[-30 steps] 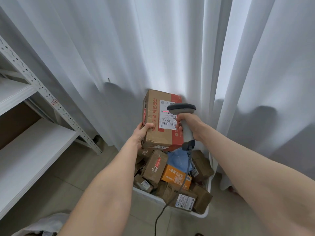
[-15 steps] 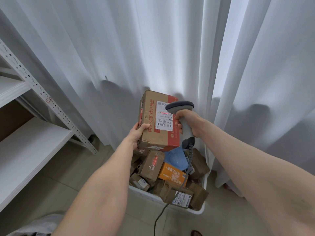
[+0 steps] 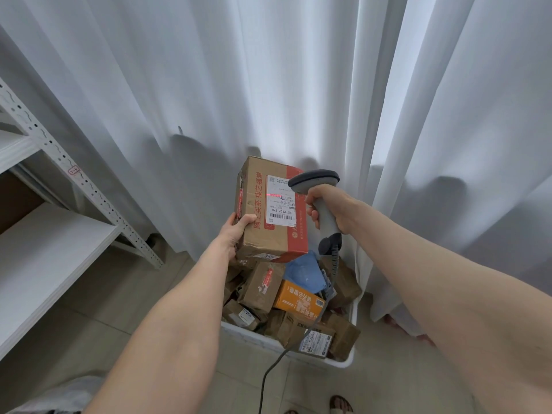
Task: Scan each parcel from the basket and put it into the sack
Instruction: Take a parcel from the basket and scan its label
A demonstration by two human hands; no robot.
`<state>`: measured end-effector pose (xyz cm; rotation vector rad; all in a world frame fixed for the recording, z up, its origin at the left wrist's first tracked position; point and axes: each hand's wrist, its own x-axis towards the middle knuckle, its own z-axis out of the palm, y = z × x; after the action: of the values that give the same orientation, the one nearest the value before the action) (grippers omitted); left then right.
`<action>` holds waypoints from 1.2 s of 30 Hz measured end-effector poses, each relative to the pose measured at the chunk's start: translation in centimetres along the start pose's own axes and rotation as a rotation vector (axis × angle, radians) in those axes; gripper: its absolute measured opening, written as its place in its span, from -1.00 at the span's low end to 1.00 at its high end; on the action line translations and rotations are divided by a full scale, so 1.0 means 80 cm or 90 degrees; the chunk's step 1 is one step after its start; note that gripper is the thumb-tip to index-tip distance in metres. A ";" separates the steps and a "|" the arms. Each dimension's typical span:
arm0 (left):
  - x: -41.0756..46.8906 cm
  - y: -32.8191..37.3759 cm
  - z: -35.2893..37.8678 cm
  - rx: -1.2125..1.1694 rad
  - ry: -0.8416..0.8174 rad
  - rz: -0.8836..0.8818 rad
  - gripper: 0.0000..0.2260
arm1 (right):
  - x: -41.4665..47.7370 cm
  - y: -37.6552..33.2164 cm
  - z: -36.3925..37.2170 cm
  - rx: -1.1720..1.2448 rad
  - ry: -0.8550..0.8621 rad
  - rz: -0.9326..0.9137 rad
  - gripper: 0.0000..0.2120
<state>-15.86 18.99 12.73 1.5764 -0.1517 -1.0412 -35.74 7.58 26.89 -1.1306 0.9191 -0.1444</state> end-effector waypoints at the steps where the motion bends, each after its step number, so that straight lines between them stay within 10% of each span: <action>1: 0.000 0.000 -0.001 0.000 0.000 -0.001 -0.43 | -0.001 0.000 0.001 -0.001 0.000 -0.002 -0.91; 36: 0.007 0.006 -0.012 -0.006 -0.013 0.000 -0.52 | -0.017 -0.015 0.015 0.013 0.019 0.012 -0.88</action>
<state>-14.72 19.21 12.78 1.5582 -0.1605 -1.0569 -35.38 8.62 28.75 -1.1031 0.9528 -0.1561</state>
